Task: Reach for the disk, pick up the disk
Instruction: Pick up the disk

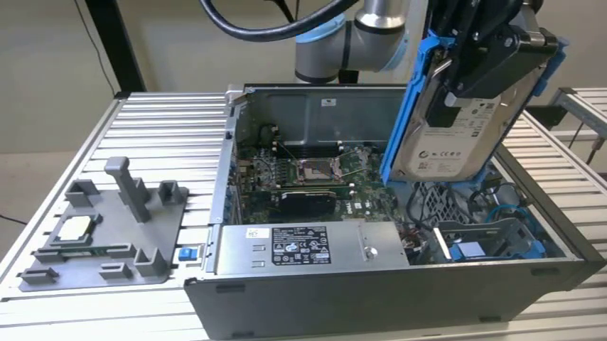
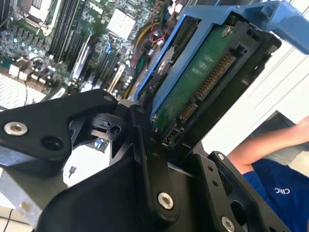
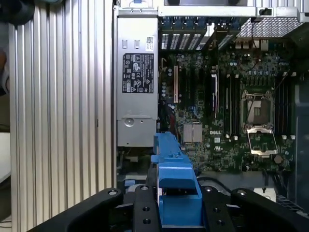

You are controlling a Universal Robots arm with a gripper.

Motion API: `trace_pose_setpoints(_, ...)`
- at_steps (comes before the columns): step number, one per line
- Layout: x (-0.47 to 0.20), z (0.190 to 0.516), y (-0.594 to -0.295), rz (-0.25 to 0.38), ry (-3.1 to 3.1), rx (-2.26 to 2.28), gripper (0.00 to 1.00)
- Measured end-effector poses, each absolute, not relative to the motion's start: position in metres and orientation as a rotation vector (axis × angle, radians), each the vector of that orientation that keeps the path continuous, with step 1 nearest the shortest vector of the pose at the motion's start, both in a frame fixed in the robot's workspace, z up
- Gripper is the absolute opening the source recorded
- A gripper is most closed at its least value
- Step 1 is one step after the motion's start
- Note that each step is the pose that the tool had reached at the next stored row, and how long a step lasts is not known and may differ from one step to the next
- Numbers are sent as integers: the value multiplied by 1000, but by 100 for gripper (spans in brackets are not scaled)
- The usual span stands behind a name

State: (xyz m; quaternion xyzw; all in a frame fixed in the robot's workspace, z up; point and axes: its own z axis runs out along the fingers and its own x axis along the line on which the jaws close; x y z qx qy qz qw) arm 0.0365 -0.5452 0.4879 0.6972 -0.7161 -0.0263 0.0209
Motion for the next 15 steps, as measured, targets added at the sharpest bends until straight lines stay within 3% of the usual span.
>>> trace_pose_setpoints(15, 63, 487, -568, -84, -2219, 2161, 0)
